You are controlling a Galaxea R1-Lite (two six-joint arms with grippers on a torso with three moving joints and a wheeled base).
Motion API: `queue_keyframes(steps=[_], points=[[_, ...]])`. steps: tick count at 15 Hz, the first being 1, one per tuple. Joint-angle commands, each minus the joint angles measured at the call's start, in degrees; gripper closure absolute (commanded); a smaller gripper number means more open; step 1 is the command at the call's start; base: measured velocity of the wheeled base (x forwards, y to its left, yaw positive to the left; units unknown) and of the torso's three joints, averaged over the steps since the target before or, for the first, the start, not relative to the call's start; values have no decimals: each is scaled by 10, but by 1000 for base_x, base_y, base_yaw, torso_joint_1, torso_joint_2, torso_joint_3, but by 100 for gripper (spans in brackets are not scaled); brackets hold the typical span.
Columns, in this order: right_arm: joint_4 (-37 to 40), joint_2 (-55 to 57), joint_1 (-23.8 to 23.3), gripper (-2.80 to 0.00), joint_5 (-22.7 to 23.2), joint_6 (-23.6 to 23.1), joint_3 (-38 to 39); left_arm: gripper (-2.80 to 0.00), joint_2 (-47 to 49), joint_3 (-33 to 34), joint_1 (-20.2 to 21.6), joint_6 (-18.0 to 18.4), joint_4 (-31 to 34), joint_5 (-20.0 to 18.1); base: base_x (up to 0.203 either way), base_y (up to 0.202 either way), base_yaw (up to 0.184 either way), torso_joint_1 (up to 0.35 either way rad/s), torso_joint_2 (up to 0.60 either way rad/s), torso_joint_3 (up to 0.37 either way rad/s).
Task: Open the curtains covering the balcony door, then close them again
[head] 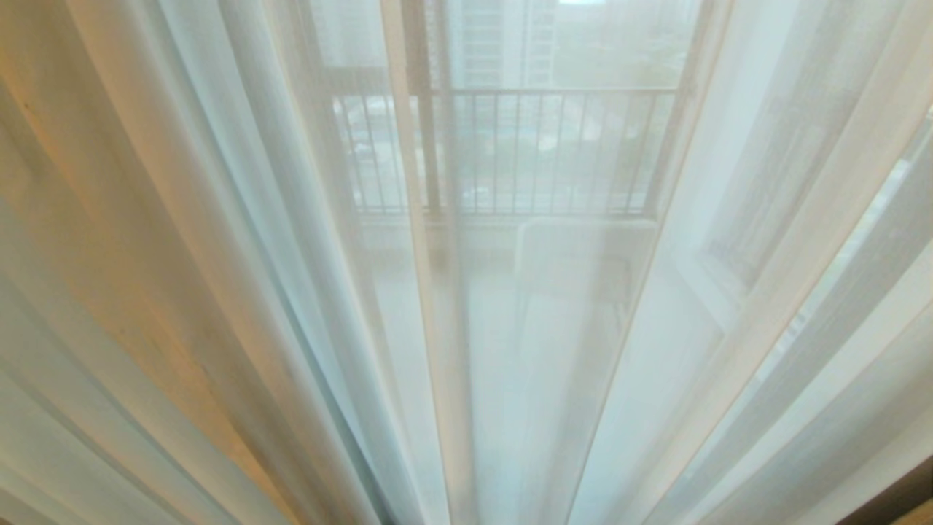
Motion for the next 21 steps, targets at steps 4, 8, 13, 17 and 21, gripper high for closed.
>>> queue_keyframes(steps=[4, 8, 13, 17, 21], points=[[0, 0, 0, 0, 0, -1, 0, 0, -37, 26, -2, 14, -18, -2, 0, 0, 0, 0, 0, 0], [0, 0, 0, 0, 0, -1, 0, 0, -37, 26, -2, 16, -6, -8, 0, 0, 0, 0, 0, 0], [0, 0, 0, 0, 0, -1, 0, 0, -37, 26, -2, 15, -5, -8, 0, 0, 0, 0, 0, 0], [1, 0, 0, 0, 0, 1, 0, 0, -37, 26, -2, 15, -5, -7, 0, 0, 0, 0, 0, 0], [0, 0, 0, 0, 0, 9, 0, 0, -37, 26, -2, 14, -6, -7, 0, 0, 0, 0, 0, 0]])
